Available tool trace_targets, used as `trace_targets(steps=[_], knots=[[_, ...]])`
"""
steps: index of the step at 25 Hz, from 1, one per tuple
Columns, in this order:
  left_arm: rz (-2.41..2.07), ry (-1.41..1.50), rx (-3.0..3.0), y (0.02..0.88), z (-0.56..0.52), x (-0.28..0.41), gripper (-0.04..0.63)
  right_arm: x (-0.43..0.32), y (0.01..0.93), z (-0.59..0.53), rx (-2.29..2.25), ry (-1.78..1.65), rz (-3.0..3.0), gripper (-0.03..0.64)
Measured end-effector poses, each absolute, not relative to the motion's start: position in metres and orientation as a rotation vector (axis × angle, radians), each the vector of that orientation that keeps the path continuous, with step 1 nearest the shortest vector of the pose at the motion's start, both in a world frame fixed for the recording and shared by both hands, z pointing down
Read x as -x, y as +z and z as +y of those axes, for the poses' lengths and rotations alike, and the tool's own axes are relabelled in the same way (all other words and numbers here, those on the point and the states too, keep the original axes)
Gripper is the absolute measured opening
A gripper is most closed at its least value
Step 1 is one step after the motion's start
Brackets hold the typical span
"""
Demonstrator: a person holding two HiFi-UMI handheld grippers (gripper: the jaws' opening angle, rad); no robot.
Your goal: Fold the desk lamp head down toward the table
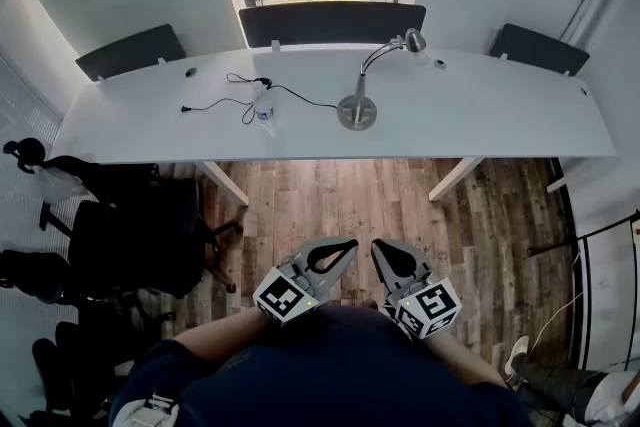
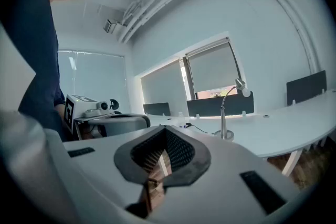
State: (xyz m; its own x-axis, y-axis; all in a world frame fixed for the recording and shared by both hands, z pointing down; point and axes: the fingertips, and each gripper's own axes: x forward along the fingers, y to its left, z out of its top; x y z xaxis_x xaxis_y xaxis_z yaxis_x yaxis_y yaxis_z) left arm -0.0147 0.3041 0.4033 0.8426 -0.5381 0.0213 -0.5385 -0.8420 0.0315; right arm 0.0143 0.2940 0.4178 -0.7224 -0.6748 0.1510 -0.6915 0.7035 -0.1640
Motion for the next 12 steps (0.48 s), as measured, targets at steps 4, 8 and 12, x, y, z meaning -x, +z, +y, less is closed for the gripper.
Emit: trace_targets(steps=[4, 8, 12], knots=[[-0.878, 0.014, -2.964, 0.4034, 0.2998, 0.0123, 0.006, -0.0178, 0.4192, 0.2912, -1.14, 0.326, -2.824, 0.009], [-0.876, 0.009, -2.959, 0.4047, 0.2994, 0.0102, 0.006, -0.0192, 0.421, 0.2901, -1.137, 0.324, -2.825, 0.009], [-0.888, 0.023, -2.963, 0.4074, 0.2977, 0.0073, 0.006, -0.0201, 0.4203, 0.289, -1.126, 0.323, -2.837, 0.009]])
